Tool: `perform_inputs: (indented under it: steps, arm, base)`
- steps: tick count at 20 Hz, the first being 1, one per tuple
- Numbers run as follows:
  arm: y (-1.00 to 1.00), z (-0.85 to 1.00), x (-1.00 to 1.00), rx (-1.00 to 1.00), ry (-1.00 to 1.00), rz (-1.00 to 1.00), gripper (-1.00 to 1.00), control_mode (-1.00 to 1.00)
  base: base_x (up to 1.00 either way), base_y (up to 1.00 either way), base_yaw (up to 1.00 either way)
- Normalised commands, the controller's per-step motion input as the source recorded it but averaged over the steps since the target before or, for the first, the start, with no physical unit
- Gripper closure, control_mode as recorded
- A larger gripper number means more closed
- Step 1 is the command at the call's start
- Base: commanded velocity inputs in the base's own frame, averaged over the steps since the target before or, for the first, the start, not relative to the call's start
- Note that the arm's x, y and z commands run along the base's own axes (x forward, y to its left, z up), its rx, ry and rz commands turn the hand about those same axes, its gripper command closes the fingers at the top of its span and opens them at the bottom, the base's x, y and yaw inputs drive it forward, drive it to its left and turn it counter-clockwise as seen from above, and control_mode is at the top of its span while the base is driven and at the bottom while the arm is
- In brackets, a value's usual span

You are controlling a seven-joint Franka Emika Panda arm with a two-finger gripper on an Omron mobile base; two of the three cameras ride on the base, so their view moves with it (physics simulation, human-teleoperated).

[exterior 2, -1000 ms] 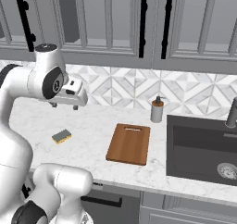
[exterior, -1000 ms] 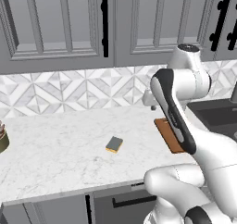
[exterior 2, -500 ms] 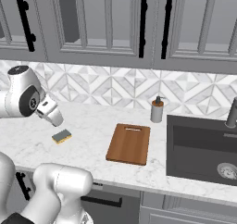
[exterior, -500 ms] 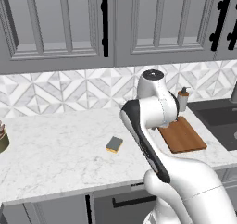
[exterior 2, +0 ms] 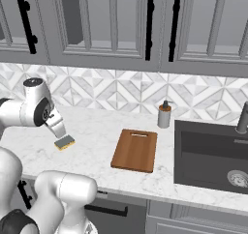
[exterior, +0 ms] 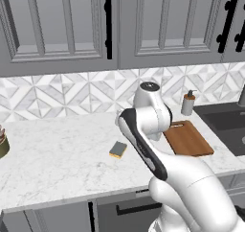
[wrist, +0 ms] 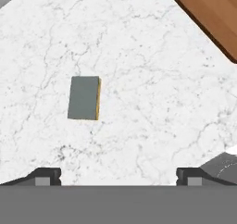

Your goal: Pick up the sponge from the counter and clean the cutting board by briefly scrubbing or pressing down on the cutting board. Once finished, release the sponge.

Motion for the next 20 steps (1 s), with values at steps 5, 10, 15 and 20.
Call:
perform_inputs:
  steps: [5, 10, 15, 20]
  arm:
    - [0.01, -0.28, 0.32, 0.00, 0.00, 0.00, -1.00, -1.00]
    - [0.29, -0.32, 0.41, 0.00, 0.01, 0.00, -1.00, -1.00]
    - [0.29, -0.21, 0.36, 0.00, 0.00, 0.00, -1.00, -1.00]
    - [0.00, -0.22, 0.10, 0.00, 0.00, 0.00, -1.00, -1.00]
  base:
    - [0.00, 0.00, 0.00]
    - [0.00, 0.00, 0.00]
    - [0.00, 0.00, 0.00]
    - [0.00, 0.00, 0.00]
